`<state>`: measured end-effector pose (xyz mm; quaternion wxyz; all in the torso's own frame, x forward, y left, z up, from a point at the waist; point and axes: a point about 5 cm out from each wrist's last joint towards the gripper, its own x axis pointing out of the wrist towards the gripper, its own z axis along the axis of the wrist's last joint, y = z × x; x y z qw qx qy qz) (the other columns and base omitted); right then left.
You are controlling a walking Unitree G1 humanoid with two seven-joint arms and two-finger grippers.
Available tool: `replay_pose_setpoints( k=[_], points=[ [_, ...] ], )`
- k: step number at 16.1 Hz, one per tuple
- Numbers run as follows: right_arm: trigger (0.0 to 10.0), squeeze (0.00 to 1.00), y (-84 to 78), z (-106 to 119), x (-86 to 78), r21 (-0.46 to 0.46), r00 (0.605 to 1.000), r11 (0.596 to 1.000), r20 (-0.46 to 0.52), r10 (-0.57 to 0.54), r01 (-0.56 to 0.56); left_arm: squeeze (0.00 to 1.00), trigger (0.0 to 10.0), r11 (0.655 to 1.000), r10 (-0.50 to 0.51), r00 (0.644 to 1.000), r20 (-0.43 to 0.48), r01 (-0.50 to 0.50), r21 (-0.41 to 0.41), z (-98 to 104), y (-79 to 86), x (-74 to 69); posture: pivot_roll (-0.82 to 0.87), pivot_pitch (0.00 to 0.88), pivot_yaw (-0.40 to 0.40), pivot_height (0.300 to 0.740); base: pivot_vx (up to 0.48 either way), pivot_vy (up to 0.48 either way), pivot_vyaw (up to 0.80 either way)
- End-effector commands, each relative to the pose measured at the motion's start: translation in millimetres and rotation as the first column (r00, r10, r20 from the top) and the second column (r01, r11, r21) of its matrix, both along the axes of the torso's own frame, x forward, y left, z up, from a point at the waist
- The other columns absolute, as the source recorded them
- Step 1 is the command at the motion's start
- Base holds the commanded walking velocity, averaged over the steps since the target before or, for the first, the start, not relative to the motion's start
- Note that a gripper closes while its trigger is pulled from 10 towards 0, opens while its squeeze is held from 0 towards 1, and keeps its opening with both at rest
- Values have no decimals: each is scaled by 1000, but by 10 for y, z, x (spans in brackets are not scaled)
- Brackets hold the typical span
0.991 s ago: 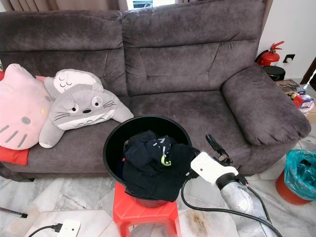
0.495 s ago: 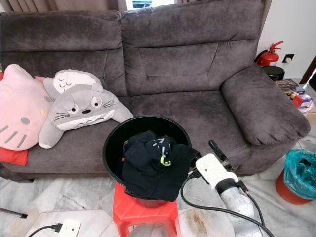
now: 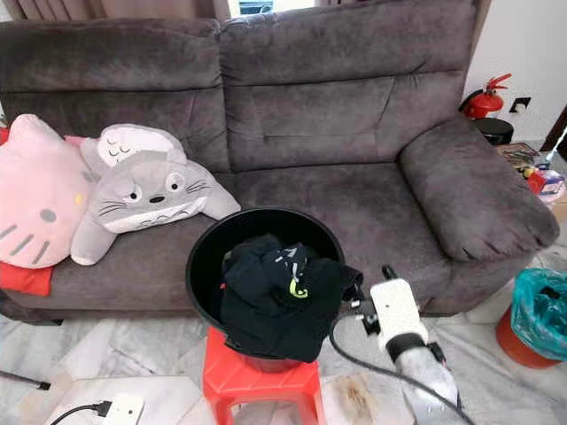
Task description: Hang hanger
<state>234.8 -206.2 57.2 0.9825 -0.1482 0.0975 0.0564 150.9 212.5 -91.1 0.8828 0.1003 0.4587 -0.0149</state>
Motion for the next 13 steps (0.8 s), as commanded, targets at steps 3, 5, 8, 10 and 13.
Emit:
replay_pose_setpoints(
  k=[3,5,8,10,13],
  points=[
    [10000,0,60,30,-56,33,1000,999,11,3,-4,0,10000,1000,-4,1000,-30,5,14,-19,53,-67,-212,0,84,740,0,0,0],
    [10000,0,37,22,-67,27,1000,1000,5,-11,10,0,10000,1000,-6,1000,-27,7,13,-16,52,-60,-212,0,85,740,0,0,0],
    [10000,0,-35,39,-44,41,998,998,18,-58,57,0,10000,1000,-9,1000,-24,9,13,-15,42,-53,-212,0,85,740,0,0,0],
    [10000,0,-75,13,-28,109,997,991,9,-82,81,0,10000,1000,-11,1000,-25,11,13,-19,31,-56,-212,0,85,740,0,0,0],
    [10000,0,-76,-3,-9,183,998,981,12,-67,63,0,10000,1000,-13,1000,-27,14,15,-21,23,-57,-211,0,86,740,0,0,0]
  ],
)
